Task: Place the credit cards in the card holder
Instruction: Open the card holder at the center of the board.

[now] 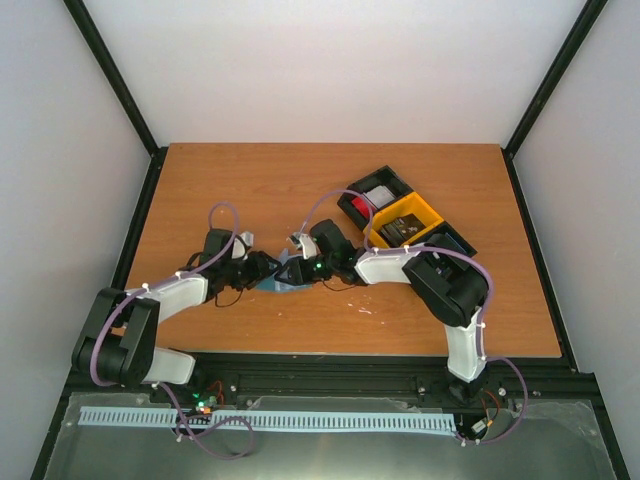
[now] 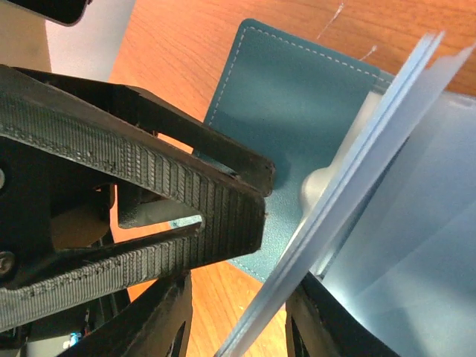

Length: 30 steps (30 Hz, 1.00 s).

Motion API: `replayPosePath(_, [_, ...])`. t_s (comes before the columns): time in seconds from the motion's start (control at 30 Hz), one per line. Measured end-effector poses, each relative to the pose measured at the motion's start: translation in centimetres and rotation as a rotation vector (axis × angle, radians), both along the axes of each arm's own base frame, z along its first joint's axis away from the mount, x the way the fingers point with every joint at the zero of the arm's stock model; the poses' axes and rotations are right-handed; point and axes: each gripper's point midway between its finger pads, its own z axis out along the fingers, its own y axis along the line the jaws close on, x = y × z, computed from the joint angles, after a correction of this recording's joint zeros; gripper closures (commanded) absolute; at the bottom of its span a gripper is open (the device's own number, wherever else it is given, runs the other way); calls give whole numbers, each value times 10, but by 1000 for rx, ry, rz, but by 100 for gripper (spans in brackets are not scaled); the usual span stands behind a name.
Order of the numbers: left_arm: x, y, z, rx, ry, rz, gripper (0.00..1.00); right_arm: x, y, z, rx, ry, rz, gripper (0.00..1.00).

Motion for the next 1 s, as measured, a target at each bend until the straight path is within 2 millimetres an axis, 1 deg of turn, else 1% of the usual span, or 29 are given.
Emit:
replayPosePath(0.2, [4,1,4,-1,-11,4,49,4,1,4,26,2,-24,65])
replayPosePath(0.37, [6,3,10,-6,-31,11,49,9,-5,4,39,10,-64,73])
replayPosePath(0.4, [6,4,11,-7,-33,14,49,10,-6,4,45,12,-71,73])
replayPosePath(0.43, [7,4,11,-7,-34,16,49,12,-6,5,52,17,-78,73])
replayPosePath(0.53, [7,5,11,-7,-33,18,49,14,-8,8,80,28,-91,68])
replayPosePath(0.6, [7,5,11,-7,-33,20,50,16,-8,9,92,32,-97,69])
replayPosePath(0.8, [8,7,10,-7,-32,28,54,20,-8,14,115,41,-115,80])
replayPosePath(0.93, [7,9,8,-5,-26,34,57,23,-8,17,131,42,-126,82])
replayPosePath(1.0, [6,10,6,-3,-19,39,58,24,-7,19,137,40,-129,85])
